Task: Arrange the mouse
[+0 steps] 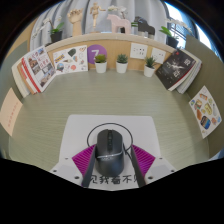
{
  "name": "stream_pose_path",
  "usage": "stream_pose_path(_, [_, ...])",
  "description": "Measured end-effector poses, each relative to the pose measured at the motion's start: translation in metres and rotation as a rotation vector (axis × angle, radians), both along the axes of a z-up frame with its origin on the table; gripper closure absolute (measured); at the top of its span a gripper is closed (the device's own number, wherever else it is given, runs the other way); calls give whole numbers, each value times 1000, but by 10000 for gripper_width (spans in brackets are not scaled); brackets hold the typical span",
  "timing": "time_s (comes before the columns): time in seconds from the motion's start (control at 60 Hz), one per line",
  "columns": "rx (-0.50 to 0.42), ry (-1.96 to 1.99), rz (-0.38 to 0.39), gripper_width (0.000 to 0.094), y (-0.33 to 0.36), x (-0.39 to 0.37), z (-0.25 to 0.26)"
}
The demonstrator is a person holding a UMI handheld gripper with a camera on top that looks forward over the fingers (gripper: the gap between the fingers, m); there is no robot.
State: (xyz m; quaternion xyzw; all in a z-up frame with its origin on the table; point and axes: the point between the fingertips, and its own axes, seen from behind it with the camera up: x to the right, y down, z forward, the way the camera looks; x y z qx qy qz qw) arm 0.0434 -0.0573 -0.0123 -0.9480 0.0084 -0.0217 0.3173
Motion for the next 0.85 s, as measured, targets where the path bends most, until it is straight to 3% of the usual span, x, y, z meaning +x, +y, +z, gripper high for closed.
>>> stream_pose_path(0.083, [-23,-19,-7,100,-8,0,11])
stream_pose_path(0.3, [96,-13,-15,100,-19,-8,95])
stream_pose_path(0.55, [273,-13,-82,98,-44,-13,201])
stream_pose_path(0.85, [296,-28,-66,100,-86,-36,227])
